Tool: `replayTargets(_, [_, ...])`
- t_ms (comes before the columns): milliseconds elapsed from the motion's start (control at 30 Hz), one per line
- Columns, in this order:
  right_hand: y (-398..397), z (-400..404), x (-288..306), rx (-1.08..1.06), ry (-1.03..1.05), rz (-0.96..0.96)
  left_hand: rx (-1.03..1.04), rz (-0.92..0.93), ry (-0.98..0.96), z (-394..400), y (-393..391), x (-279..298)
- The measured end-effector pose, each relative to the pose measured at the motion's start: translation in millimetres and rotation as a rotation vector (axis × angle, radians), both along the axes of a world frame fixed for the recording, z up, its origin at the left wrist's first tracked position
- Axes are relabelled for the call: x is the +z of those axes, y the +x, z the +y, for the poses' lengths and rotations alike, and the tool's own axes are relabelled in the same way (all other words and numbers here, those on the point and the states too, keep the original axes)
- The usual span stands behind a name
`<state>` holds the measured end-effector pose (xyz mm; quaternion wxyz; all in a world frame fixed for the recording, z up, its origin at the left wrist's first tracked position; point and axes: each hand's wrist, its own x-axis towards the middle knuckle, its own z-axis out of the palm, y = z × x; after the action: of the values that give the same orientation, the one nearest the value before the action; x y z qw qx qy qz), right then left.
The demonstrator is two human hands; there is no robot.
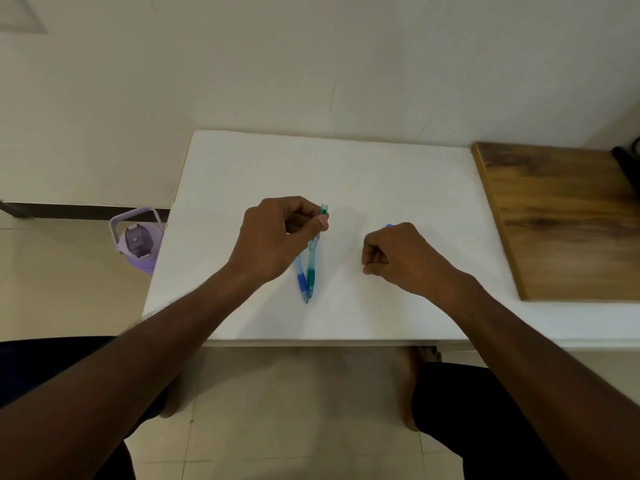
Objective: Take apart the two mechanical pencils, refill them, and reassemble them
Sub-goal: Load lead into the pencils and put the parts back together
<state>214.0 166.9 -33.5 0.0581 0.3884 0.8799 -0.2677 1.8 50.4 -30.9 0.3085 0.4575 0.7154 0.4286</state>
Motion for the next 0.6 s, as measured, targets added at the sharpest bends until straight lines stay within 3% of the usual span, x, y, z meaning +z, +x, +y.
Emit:
replayTargets(167, [-17, 0, 25, -0.357, -0.184, 0.588, -0.063, 0.097, 0.033, 0, 5, -1])
replayTargets(233, [-22, -3, 29, -0.412, -0.253, 0.718, -0.086, 0.127, 0.036, 0, 7, -2])
replayTargets(600, [-27, -8, 23, -0.325, -0.220, 0.690, -0.122, 0.216, 0.092, 0, 8, -5])
